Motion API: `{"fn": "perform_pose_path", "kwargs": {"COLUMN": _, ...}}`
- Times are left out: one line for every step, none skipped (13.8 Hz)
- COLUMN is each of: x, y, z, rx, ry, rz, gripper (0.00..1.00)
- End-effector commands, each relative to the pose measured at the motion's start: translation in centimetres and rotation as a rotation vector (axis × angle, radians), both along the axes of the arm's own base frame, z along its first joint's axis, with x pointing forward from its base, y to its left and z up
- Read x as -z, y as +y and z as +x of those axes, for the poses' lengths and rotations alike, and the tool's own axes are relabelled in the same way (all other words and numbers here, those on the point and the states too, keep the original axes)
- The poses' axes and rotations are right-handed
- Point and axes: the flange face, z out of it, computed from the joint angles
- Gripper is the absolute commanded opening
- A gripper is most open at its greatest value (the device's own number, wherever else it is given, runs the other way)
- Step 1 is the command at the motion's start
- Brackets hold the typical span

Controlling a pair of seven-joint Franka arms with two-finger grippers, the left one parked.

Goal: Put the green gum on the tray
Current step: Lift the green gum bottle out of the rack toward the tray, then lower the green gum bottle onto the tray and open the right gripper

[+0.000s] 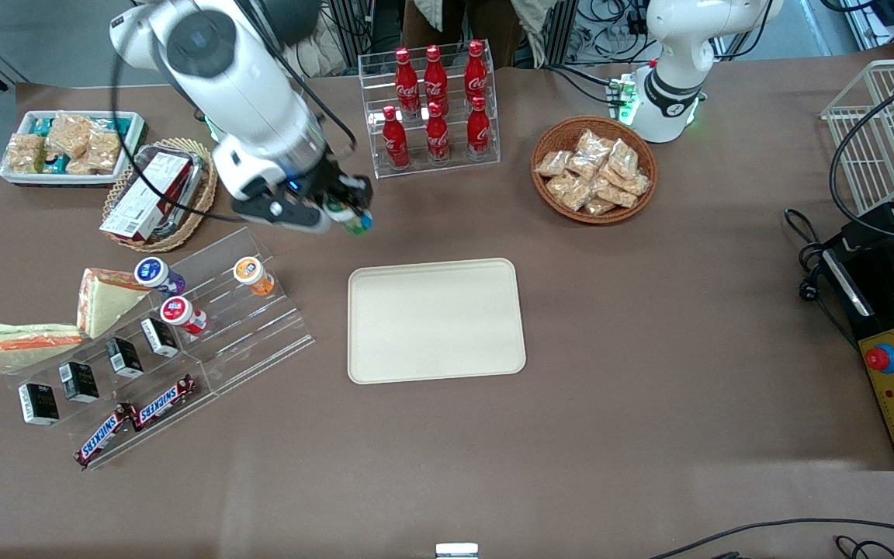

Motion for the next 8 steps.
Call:
{"fn": "perform_pose_path", "kwargs": {"x": 8.1, "y": 1.0, "z": -1.9, "rx": 0.035, "ry": -0.036, "rz": -0.001, "gripper": 0.37}}
{"fn": "perform_pose_path", "kwargs": {"x": 10.4, "y": 0.9, "z": -1.9, "rx": 0.045, "ry": -0.044, "rz": -0.005, "gripper": 0.37}}
{"fn": "perform_pose_path", "kwargs": {"x": 12.6, "y": 0.8, "z": -1.9, "rx": 0.042, "ry": -0.042, "rz": -0.018, "gripper": 0.37}}
{"fn": "perform_pose_path", "kwargs": {"x": 14.2, "y": 0.8, "z": -1.7, "rx": 0.043, "ry": -0.043, "rz": -0.020, "gripper": 0.37}}
{"fn": "perform_pose_path", "kwargs": {"x": 15.8, "y": 0.8, "z": -1.5, "rx": 0.043, "ry": -0.045, "rz": -0.021, "gripper": 0.37}}
{"fn": "perform_pose_path", "kwargs": {"x": 17.5, "y": 0.7, "z": -1.6, "rx": 0.038, "ry": -0.051, "rz": -0.029, "gripper": 0.37}}
{"fn": "perform_pose_path", "kwargs": {"x": 18.9, "y": 0.5, "z": -1.6, "rx": 0.030, "ry": -0.065, "rz": -0.034, "gripper": 0.37}}
{"fn": "perform_pose_path", "kwargs": {"x": 20.5, "y": 0.3, "z": -1.9, "rx": 0.031, "ry": -0.067, "rz": -0.032, "gripper": 0.37}}
